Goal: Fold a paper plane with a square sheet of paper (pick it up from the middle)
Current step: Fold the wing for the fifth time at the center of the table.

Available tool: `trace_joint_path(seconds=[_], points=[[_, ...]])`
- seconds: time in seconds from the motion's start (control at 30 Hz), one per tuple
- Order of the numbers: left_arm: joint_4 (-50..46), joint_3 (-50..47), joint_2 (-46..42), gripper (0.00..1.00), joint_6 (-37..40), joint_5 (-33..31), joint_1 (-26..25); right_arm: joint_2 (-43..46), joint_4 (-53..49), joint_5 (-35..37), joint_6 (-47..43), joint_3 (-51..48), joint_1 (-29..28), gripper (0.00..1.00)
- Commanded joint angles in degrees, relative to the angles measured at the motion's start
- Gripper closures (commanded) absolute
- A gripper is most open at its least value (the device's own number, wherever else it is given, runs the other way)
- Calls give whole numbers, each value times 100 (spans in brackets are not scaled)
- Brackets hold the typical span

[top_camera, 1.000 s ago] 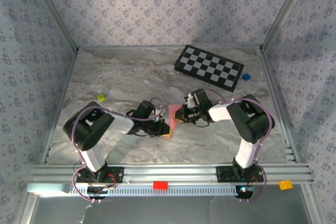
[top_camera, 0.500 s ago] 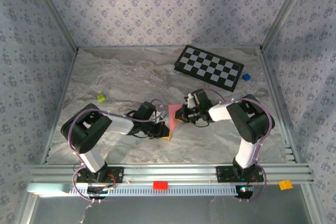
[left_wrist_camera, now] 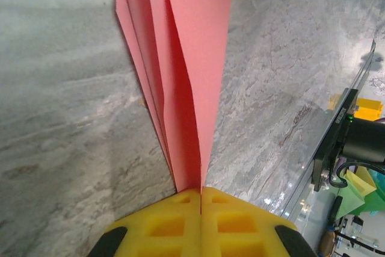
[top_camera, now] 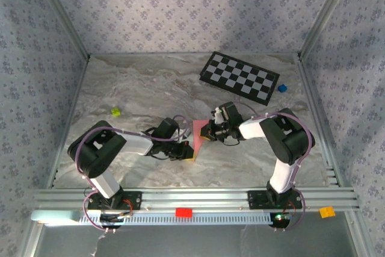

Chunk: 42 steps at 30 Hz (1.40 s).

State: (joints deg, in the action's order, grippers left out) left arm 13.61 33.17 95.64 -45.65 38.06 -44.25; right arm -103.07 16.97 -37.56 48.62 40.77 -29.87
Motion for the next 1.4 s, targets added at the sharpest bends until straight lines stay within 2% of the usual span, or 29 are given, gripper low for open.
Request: trace_joint_path(seconds=[0.0,0.07,0.13,0.2,0.3,0.5,0.7,0.8,1.07,1.37], points=[[-719,-197,-92,94,80,-24,-83,-337,-582,667,-28,-75,-10,93],[-743,-219,-114,89,76,-32,-85,-343,-598,681,-28,-62,-10,93],[-762,-232,-141,89,80,-36,-96,-355,-599,680,-28,-56,-10,93],[-767,-256,-178,100,86,-21,-92,-363,-608,689,-28,-48,-10,93],[-782,-277,-258,100,94,1,-102,-363,-600,704,-28,-60,-17,93],[-1023,-285,-658,82,45,-99,-107,-385,-602,698,-20,-47,-19,93],[-1482,-18,-1468,81,-37,-447,-105,-377,-595,693,-2,-39,-19,93],[-1426,200,-1638,87,-171,-638,-97,-364,-592,689,3,-30,-15,93],[-895,1026,-738,99,-397,-555,-100,-398,-589,711,25,-17,-37,93],[-711,1484,209,100,-418,-431,-119,-403,-579,715,60,-9,-70,93]])
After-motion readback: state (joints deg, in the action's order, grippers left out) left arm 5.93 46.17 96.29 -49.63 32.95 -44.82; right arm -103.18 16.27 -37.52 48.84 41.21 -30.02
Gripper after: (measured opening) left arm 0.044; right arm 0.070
